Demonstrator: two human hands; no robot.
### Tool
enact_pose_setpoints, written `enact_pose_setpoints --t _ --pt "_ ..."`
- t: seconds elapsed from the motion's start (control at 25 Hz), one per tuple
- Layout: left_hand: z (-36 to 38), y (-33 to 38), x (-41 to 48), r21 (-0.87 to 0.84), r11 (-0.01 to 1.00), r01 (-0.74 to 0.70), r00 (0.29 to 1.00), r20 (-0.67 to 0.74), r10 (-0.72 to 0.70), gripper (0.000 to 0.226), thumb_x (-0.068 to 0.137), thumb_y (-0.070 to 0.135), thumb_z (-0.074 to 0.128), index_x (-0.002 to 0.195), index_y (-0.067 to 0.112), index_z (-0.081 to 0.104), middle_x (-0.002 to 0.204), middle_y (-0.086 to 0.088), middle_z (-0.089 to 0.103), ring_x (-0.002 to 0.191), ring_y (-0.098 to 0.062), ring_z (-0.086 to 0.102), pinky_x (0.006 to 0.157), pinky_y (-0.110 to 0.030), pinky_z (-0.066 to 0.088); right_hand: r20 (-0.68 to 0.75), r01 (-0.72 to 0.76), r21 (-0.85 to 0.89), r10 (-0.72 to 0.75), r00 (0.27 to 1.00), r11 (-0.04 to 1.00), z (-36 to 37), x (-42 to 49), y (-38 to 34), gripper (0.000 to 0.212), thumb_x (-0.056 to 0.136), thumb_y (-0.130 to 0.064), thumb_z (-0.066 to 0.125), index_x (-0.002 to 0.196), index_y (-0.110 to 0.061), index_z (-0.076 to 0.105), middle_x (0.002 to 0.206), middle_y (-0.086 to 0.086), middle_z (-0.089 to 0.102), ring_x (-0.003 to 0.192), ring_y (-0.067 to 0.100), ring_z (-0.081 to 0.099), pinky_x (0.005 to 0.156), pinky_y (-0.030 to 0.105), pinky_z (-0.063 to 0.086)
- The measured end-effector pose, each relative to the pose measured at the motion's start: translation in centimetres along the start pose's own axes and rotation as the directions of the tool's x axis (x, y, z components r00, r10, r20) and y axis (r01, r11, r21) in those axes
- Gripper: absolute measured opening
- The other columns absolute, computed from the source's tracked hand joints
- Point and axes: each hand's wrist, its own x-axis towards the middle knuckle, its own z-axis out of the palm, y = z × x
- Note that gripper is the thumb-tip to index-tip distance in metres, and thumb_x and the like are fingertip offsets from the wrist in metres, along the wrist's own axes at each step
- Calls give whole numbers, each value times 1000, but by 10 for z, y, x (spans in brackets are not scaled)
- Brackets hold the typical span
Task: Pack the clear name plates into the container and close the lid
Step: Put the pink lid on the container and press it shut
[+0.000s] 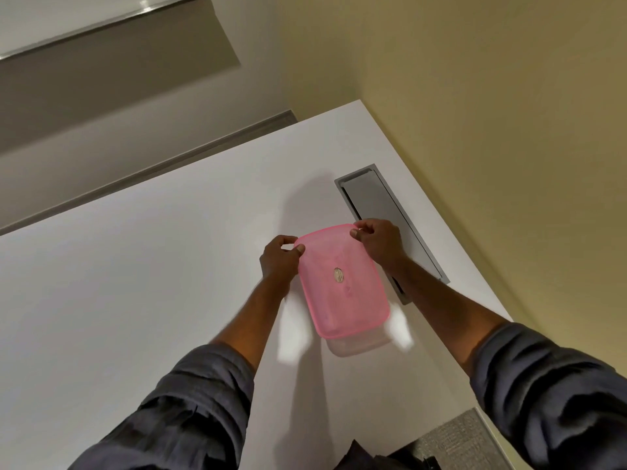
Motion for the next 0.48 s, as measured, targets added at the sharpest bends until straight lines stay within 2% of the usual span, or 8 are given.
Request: enact_pose_setpoints --t 0.16,0.28,0.48 --pt "-1 4 4 13 1000 18 1000 22 -18 13 93 12 76 105 16 73 91 -8 71 73 -24 68 80 -54 69 9 -34 -3 34 999 999 -2 12 -1 12 88 -26 84 95 -16 85 90 1 83 86 20 78 88 45 66" --pt "3 4 5 37 999 7 1000 -2 -7 11 92 9 71 103 13 71 88 -6 69 69 -22 66 76 -54 69 56 -68 -11 69 996 998 -4 21 0 8 84 -25 87 88 -18 84 83 -1 81 82 21 79 82 48 67" --pt "5 8 9 46 998 45 998 30 -47 14 94 12 69 108 16 69 103 -6 68 72 -23 65 78 -53 69 148 -78 -28 81 986 997 -6 30 -6 10 89 -18 83 93 -9 82 90 7 80 89 30 79 81 49 68"
